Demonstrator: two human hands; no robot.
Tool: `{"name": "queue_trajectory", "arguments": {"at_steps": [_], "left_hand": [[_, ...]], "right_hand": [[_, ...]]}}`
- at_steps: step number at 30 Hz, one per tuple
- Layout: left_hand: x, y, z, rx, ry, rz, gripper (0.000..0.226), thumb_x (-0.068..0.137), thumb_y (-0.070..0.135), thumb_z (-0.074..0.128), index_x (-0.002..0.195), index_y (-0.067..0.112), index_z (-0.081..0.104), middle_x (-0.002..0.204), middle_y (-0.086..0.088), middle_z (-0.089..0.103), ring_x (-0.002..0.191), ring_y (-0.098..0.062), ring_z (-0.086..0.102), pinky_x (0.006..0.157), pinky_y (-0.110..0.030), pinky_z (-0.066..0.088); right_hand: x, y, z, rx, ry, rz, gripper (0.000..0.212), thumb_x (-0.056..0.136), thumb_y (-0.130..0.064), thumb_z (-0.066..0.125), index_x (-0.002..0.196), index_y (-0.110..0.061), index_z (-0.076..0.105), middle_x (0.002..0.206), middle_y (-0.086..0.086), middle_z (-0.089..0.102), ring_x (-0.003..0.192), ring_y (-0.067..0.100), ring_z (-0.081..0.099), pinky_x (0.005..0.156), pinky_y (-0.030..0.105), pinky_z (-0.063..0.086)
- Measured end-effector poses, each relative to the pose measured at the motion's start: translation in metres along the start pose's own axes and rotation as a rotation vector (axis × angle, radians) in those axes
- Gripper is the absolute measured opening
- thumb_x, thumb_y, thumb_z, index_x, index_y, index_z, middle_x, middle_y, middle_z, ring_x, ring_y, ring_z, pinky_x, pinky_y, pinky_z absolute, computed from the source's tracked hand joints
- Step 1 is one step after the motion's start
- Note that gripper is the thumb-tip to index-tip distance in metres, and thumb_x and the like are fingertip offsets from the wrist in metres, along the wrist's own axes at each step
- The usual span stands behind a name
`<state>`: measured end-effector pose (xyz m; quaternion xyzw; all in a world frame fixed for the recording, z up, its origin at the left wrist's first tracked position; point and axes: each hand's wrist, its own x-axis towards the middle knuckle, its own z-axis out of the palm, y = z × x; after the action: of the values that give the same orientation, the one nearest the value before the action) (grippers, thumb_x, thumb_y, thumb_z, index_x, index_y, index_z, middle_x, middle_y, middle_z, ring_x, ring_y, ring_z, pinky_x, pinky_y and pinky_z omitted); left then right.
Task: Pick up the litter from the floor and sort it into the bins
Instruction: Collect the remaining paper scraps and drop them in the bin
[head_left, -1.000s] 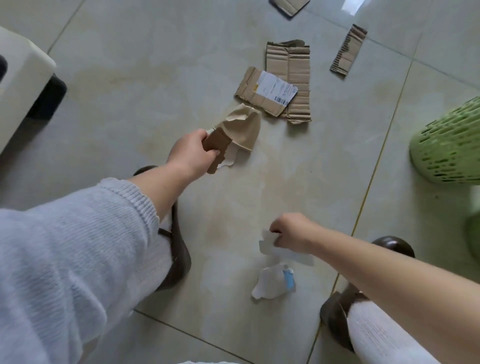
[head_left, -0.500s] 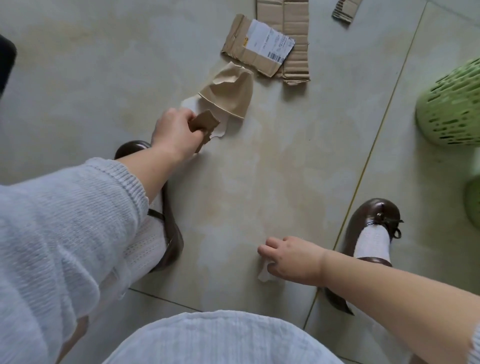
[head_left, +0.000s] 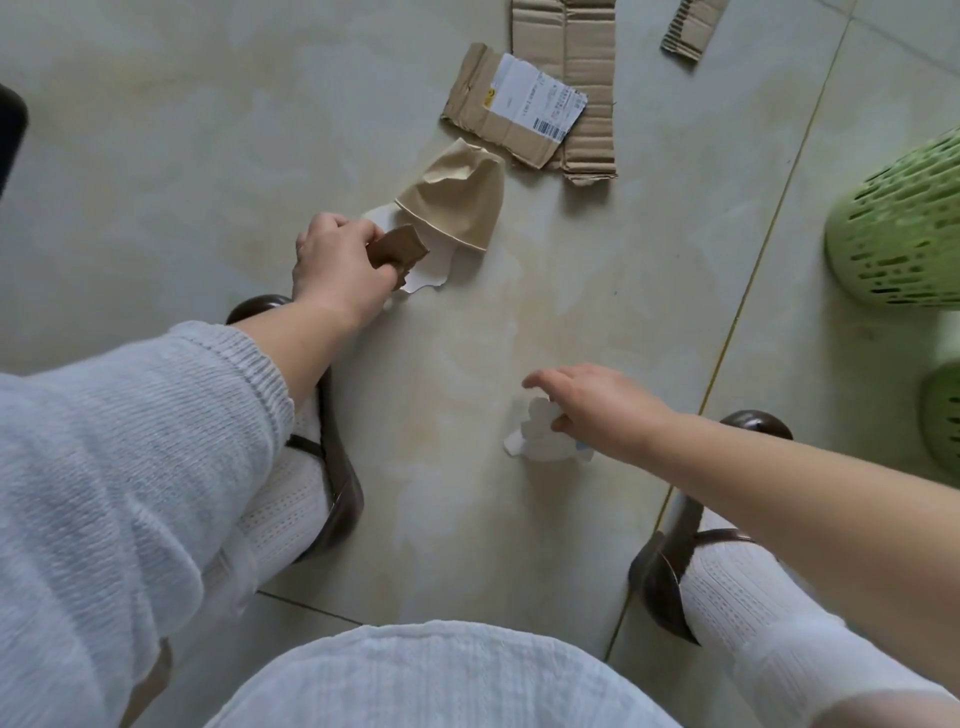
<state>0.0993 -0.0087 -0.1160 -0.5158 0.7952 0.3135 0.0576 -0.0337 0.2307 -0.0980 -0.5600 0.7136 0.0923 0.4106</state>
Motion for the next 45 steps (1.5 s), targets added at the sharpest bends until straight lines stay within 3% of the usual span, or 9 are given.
{"name": "queue_trajectory", "arguments": {"at_steps": [8,14,17,21,26,31,37,42,45], "left_hand": [[0.003,0.005,0.005,-0.047,0.022,0.001,0.028,0.077,0.032,0.066,0.101,0.018,0.061,0.125,-0.009,0.045,0.119,-0.031,0.04,0.098,-0.034,0.037],[0.007,0.005,0.005,-0.057,0.014,0.007,0.023,0.077,0.031,0.064,0.095,0.017,0.058,0.124,-0.01,0.05,0.118,-0.031,0.042,0.096,-0.034,0.038],[0.008,0.003,0.007,-0.05,0.002,0.019,0.022,0.078,0.031,0.064,0.093,0.016,0.058,0.122,-0.011,0.053,0.118,-0.031,0.043,0.095,-0.034,0.037],[0.005,0.005,0.009,-0.059,0.015,0.002,0.026,0.077,0.03,0.065,0.097,0.015,0.058,0.124,-0.011,0.049,0.119,-0.031,0.041,0.098,-0.035,0.037],[0.001,0.007,0.01,-0.065,0.036,-0.03,0.028,0.077,0.029,0.065,0.1,0.015,0.058,0.124,-0.011,0.043,0.119,-0.031,0.04,0.099,-0.035,0.037],[0.002,0.01,0.007,-0.09,0.033,-0.073,0.031,0.078,0.026,0.065,0.106,0.017,0.056,0.122,-0.009,0.041,0.106,-0.028,0.051,0.087,-0.027,0.038],[0.011,0.016,-0.008,-0.028,-0.036,-0.064,0.029,0.077,0.023,0.065,0.103,0.014,0.056,0.117,-0.015,0.048,0.1,-0.031,0.052,0.081,-0.03,0.038],[0.023,0.016,-0.018,-0.048,-0.129,-0.032,0.034,0.076,0.023,0.066,0.105,0.016,0.048,0.096,-0.005,0.059,0.088,-0.027,0.055,0.07,-0.03,0.039],[0.033,0.014,-0.028,-0.053,-0.171,-0.049,0.043,0.076,0.022,0.066,0.111,0.018,0.043,0.085,0.0,0.057,0.084,-0.025,0.055,0.069,-0.031,0.039]], "right_hand": [[0.004,-0.008,0.027,-0.136,0.009,-0.023,0.023,0.088,-0.025,0.053,0.105,-0.01,0.054,0.109,0.009,0.048,0.101,0.028,0.051,0.064,0.03,0.032],[-0.009,-0.008,0.021,0.014,0.091,0.031,0.03,0.089,-0.034,0.055,0.106,-0.01,0.059,0.125,0.003,0.046,0.113,0.022,0.046,0.076,0.029,0.043],[-0.025,-0.016,0.023,0.048,0.177,-0.099,0.027,0.088,-0.031,0.058,0.099,-0.007,0.061,0.141,0.009,0.041,0.126,0.027,0.043,0.09,0.035,0.047],[-0.033,-0.028,0.037,-0.107,0.03,-0.227,0.022,0.088,-0.025,0.054,0.105,-0.012,0.062,0.148,0.014,0.033,0.132,0.031,0.036,0.091,0.042,0.046],[-0.022,-0.031,0.042,-0.187,0.05,-0.254,0.018,0.078,-0.005,0.051,0.094,-0.007,0.06,0.124,0.022,0.051,0.106,0.038,0.051,0.063,0.043,0.05],[-0.011,-0.029,0.044,-0.219,0.013,-0.18,0.022,0.085,-0.005,0.046,0.106,-0.01,0.05,0.123,0.014,0.042,0.102,0.031,0.043,0.066,0.04,0.045],[-0.006,-0.025,0.04,-0.264,-0.065,-0.173,0.023,0.086,-0.006,0.049,0.109,-0.012,0.048,0.106,0.01,0.055,0.097,0.029,0.05,0.068,0.036,0.032],[0.015,-0.024,-0.008,0.23,0.112,0.059,0.032,0.083,-0.028,0.063,0.113,-0.018,0.059,0.112,0.007,0.065,0.107,0.026,0.057,0.083,0.031,0.041],[0.053,-0.02,-0.068,0.502,0.392,0.211,0.023,0.081,-0.029,0.067,0.093,-0.01,0.071,0.1,0.015,0.068,0.094,0.029,0.063,0.072,0.032,0.044]]}}
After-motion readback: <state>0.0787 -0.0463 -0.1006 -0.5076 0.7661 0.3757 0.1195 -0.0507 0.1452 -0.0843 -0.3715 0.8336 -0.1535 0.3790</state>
